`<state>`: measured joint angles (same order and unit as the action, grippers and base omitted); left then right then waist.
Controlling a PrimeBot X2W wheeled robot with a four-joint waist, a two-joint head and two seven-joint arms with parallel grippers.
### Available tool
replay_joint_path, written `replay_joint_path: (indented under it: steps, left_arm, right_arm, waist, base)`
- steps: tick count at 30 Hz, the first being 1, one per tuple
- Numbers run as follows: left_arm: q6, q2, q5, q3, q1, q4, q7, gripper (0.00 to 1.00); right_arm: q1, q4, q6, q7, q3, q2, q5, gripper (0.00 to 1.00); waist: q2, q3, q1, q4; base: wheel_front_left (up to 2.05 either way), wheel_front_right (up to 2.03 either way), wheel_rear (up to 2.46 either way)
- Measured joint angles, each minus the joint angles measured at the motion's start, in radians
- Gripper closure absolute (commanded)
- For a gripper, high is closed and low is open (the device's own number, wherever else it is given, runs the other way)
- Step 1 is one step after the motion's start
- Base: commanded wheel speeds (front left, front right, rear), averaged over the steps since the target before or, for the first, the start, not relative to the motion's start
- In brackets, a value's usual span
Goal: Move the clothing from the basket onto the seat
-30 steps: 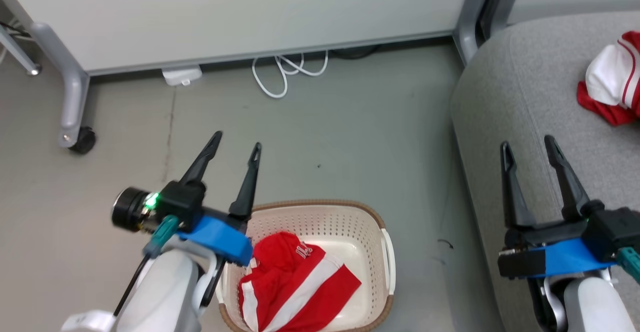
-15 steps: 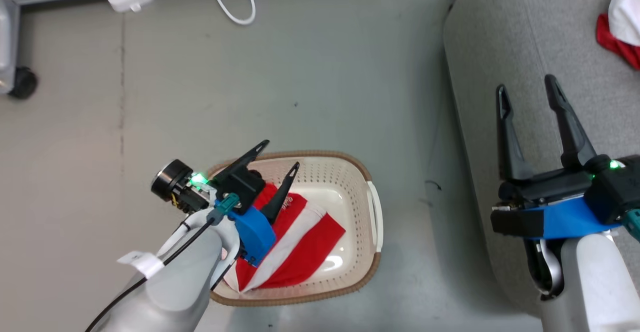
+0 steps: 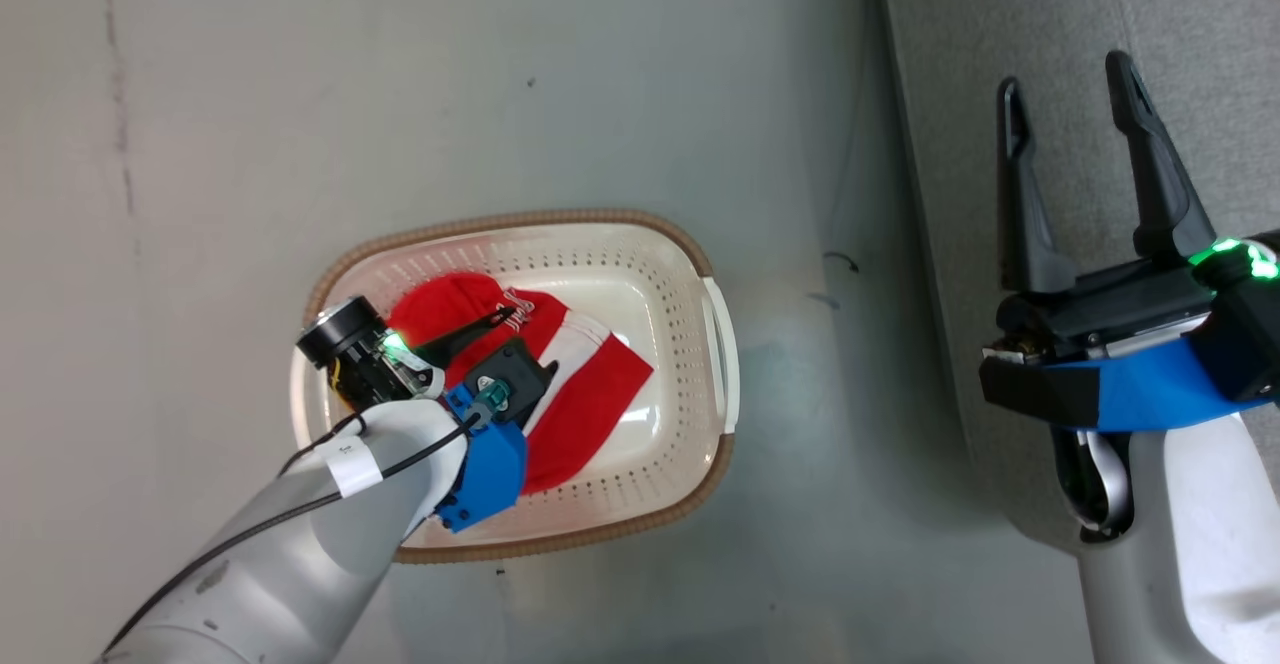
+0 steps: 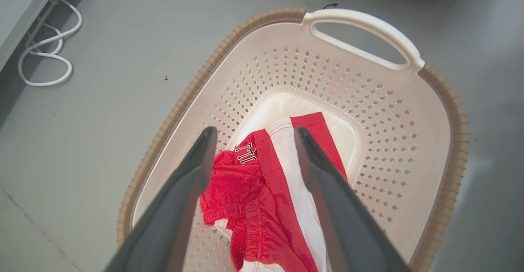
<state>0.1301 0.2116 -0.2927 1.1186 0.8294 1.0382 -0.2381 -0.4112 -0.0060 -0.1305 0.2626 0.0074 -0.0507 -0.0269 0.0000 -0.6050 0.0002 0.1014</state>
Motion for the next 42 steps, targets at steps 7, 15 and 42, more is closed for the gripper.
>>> replay_joint_path:
  steps: [7, 15, 42]
  left_arm:
    - [0.000, 0.002, -0.015, 0.129, 0.076, 0.105, 0.083, 0.00]
    - [0.000, -0.001, 0.073, 0.160, 0.119, 0.168, 0.196, 0.00]
    - [0.000, 0.014, 0.199, 0.161, 0.224, 0.232, 0.456, 0.00]
  right_arm:
    - [-0.039, -0.021, 0.000, 0.000, 0.009, 0.000, 0.000, 0.00]
    - [-0.073, -0.044, 0.000, 0.000, 0.017, 0.000, -0.001, 0.00]
    - [-0.087, -0.141, 0.000, 0.000, -0.009, 0.000, 0.028, 0.00]
  waist:
    - [0.0000, -0.091, 0.0000, 0.022]
    - [0.0000, -0.186, 0.0000, 0.046]
    - [0.0000, -0.394, -0.0001, 0.093]
  base:
    - [0.00, 0.00, 0.00]
    - [0.00, 0.00, 0.00]
    - [0.00, 0.00, 0.00]
